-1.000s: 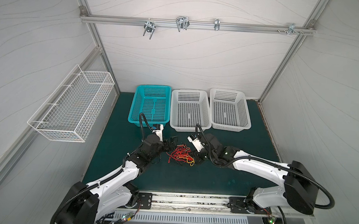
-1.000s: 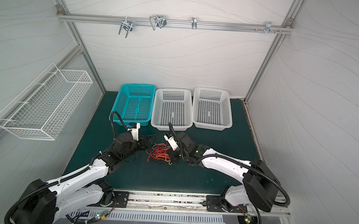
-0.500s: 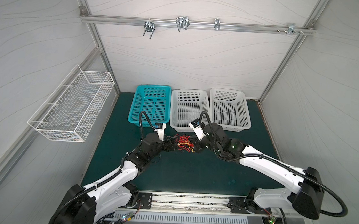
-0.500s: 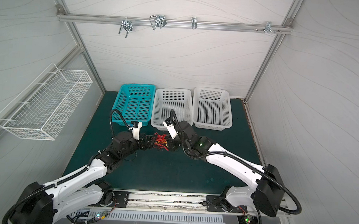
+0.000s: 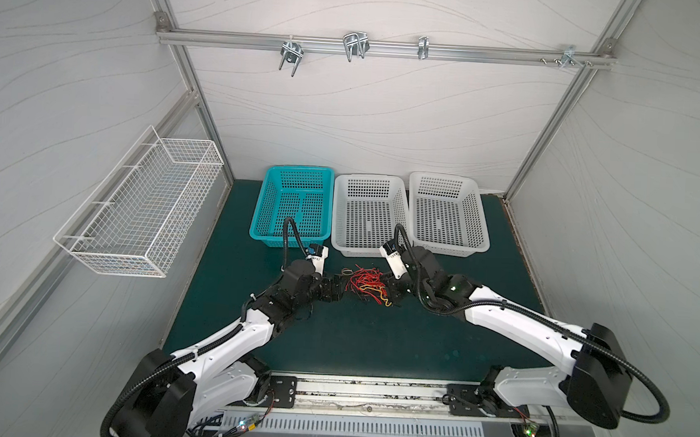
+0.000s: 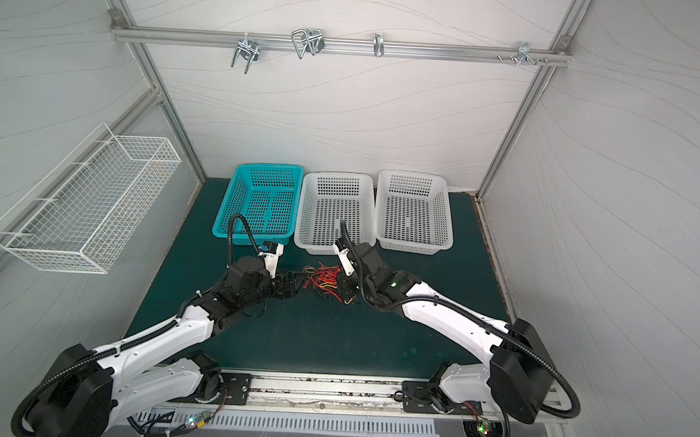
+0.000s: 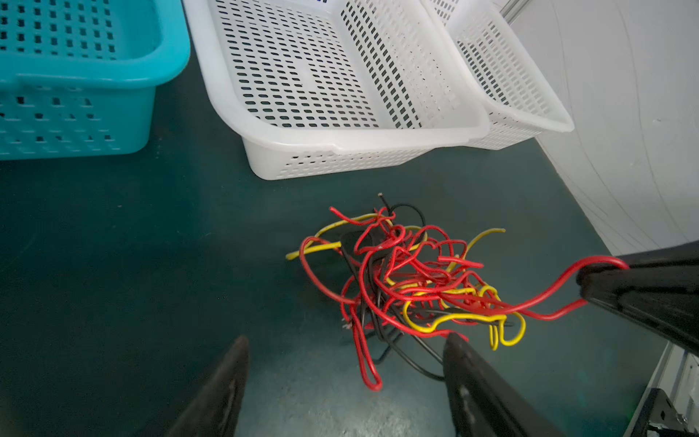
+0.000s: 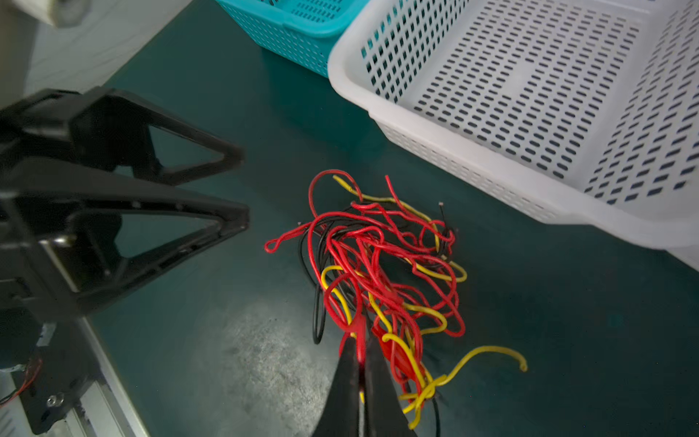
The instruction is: Untangle the cables
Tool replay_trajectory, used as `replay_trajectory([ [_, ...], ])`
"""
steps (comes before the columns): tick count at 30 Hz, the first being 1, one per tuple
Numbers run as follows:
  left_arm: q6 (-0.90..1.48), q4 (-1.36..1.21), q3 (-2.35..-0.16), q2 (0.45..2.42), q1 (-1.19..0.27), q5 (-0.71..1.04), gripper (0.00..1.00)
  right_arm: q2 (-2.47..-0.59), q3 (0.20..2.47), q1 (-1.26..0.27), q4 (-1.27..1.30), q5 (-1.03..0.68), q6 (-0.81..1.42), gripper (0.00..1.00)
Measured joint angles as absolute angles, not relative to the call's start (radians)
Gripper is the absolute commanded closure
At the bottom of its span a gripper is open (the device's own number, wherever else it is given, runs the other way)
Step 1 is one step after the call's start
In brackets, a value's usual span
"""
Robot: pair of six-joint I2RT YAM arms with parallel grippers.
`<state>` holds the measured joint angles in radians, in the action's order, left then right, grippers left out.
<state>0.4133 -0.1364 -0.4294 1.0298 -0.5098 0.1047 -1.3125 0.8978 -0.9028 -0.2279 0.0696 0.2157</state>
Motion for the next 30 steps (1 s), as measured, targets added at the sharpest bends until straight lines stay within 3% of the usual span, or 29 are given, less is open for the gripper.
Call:
replay_trajectory([
  [18,0.465,-0.113,-0.373,0.994,-0.518,0.182,0.33,-1.282,0.945,-0.903,-0.19,0.13,0.281,1.0],
  [30,0.511,-0.219,-0.374,1.074,-0.538,0.195,0.45,-1.255,0.953,-0.925,-0.18,0.123,0.293,1.0],
])
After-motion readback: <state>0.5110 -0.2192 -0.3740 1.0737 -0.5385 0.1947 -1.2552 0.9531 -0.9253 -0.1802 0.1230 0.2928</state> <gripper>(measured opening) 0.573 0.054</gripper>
